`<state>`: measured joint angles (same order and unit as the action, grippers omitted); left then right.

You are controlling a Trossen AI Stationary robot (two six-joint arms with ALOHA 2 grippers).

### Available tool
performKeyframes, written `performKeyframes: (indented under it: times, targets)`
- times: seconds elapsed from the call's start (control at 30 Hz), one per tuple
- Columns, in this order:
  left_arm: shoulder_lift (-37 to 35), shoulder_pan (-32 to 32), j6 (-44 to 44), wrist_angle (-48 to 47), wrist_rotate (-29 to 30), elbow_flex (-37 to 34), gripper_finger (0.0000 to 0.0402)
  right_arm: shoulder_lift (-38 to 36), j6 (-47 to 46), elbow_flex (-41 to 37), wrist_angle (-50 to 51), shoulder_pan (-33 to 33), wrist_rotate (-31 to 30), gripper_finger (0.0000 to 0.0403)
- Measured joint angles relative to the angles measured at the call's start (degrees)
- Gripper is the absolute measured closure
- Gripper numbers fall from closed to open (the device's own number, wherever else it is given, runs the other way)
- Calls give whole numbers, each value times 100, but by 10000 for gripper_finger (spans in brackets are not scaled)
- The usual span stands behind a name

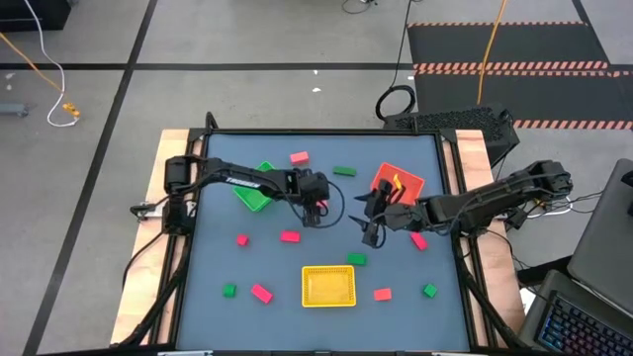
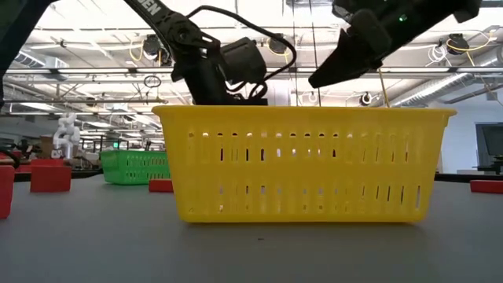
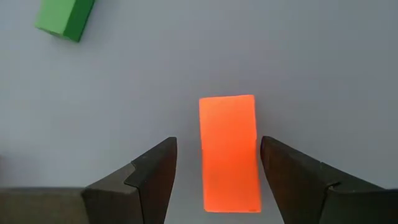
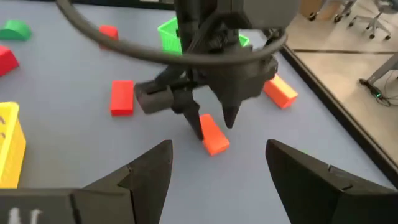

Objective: Sort & place blocks by color
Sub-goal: Put the orange block into the green bin

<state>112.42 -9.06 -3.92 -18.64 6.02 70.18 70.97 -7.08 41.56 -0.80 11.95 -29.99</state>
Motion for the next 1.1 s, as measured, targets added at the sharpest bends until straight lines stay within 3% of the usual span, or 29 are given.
performKeyframes:
  times: [0.17,0.33,0.53,0.7,1.1]
  targets:
    - [141,2,157,87,-247,0,178,-1,-168,-236,-170,92,-10,149]
    - [151,2,275,29,-532,6,274,-7,-240,-618,-677,135,-9,149]
    - [105,-80,295,31,-619,4,277,-9,-273,-846,-1065,131,-14,149]
    - [-378,-282,273,-506,-536,50,277,-6,-266,-859,-1096,129,-21,149]
    - [-2080,-513,769,-2545,743,53,277,-8,-426,-859,-1047,129,-19,149]
